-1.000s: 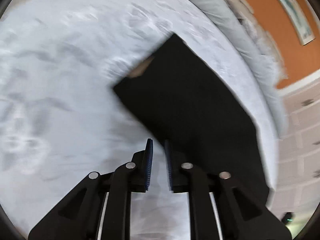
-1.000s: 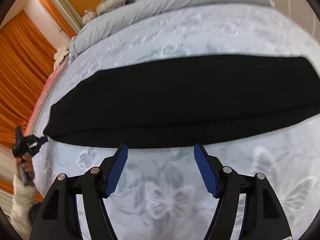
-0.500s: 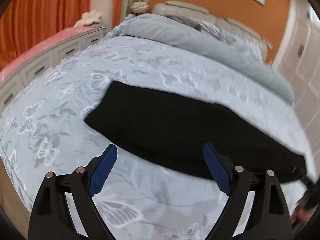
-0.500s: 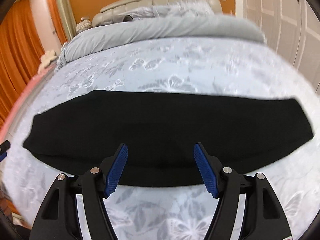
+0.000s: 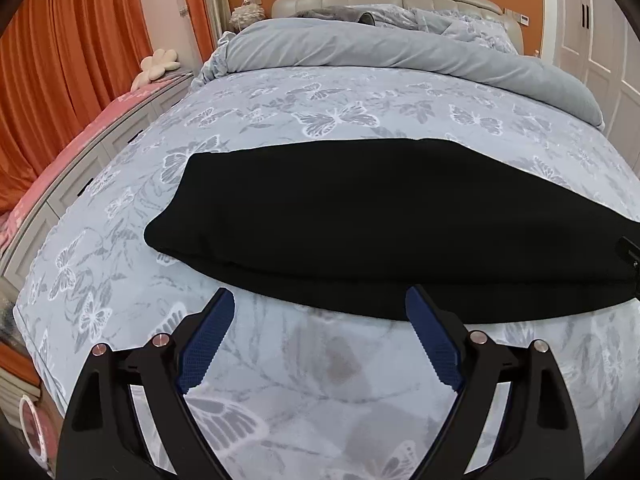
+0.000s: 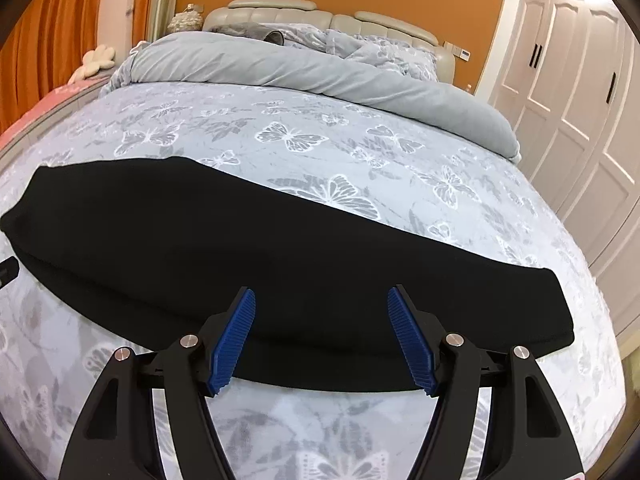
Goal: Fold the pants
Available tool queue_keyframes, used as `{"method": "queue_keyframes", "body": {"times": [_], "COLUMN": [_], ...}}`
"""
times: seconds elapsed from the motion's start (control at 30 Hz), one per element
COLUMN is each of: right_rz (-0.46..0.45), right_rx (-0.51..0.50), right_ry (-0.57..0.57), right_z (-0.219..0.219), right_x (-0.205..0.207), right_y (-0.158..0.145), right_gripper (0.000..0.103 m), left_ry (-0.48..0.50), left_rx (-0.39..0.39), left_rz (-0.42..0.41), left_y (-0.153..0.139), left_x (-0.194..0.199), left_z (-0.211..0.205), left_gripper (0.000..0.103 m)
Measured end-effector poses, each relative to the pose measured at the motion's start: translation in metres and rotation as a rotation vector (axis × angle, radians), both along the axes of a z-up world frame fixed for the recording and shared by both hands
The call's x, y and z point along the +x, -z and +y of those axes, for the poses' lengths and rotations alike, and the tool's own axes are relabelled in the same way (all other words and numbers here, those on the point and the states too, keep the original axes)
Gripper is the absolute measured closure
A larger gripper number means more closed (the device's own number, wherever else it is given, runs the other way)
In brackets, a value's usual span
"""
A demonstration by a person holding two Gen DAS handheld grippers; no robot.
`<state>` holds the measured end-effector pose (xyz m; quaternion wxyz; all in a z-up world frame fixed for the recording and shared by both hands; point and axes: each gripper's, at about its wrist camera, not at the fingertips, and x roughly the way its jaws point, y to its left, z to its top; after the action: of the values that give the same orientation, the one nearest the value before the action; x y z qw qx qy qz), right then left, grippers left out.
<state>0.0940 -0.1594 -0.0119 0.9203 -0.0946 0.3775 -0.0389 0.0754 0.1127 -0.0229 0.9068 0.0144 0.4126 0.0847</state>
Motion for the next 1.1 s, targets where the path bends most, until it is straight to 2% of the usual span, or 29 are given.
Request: {"method": "queue_keyframes", "body": {"times": [0.63,0.8,0.97,1.1], "right_rz": [0.040,0.109,0.124,0.130], "right_rx": [0.006,0.009,-0.046,-0.071], "right_ry": [-0.043,-0.165,-0.262,-0.273], "right_z": [0.014,0.032,0.054,0.062], "right_x": [0.002,0.007,0.009,0.015], "right_y": [0.008,0.022,0.038,0.045], "right_gripper": [0.036,0.036,0.036,0.036], "left_ry": [0.010,0.009,-0.001,-0.001], "left_rx": [0.046,0.068,0.075,0.078], "left_rz": [0.009,0.029,0.047,0.048], "left_y": [0.004,0.008,0.011,0.010], "left_x": [0.000,0.003,0.005,0.004], "left_z": [-0.010,-0.013,-0.012,-0.011], "left_gripper": [0.018,0.018,0.018,0.018]}}
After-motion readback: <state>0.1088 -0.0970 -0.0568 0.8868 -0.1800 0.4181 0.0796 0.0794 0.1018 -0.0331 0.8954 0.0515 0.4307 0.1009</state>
